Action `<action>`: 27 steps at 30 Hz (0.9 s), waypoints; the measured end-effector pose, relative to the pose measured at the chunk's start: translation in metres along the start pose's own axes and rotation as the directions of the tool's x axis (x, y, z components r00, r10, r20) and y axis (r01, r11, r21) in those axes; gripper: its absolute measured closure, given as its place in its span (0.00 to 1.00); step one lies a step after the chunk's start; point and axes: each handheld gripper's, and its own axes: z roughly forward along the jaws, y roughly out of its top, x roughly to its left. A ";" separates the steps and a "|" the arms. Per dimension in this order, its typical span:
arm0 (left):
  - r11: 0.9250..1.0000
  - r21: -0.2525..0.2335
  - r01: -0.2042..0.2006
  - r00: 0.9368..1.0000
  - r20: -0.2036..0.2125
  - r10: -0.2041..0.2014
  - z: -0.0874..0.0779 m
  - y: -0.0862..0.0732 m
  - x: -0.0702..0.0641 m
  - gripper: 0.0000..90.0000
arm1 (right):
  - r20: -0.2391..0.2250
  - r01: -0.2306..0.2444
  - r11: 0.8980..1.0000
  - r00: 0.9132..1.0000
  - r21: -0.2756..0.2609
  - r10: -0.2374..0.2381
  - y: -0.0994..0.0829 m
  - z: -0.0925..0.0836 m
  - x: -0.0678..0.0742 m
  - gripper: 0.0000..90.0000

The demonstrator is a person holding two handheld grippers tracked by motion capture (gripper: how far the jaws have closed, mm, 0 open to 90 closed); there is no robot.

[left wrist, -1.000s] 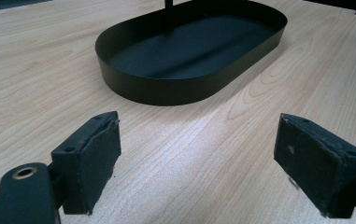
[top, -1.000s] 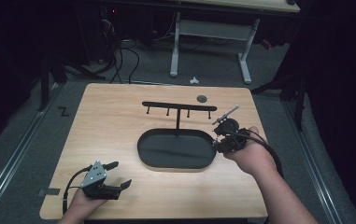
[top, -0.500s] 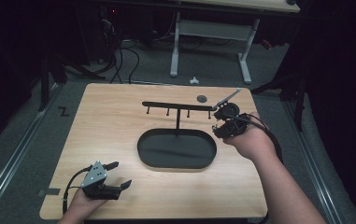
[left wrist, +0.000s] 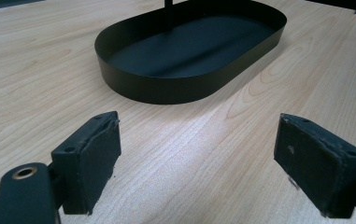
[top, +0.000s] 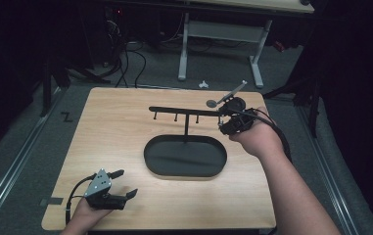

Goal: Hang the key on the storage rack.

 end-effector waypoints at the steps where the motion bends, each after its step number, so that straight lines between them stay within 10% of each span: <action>1: 1.000 -0.001 0.001 1.000 0.000 -0.001 0.000 0.000 0.000 0.17 | -0.001 0.001 1.000 1.000 0.001 -0.001 0.001 0.001 0.000 0.76; 27: 1.000 0.008 -0.004 1.000 0.001 0.004 0.000 0.000 0.000 0.17 | -0.007 0.013 1.000 1.000 0.015 -0.012 0.007 0.014 0.008 0.76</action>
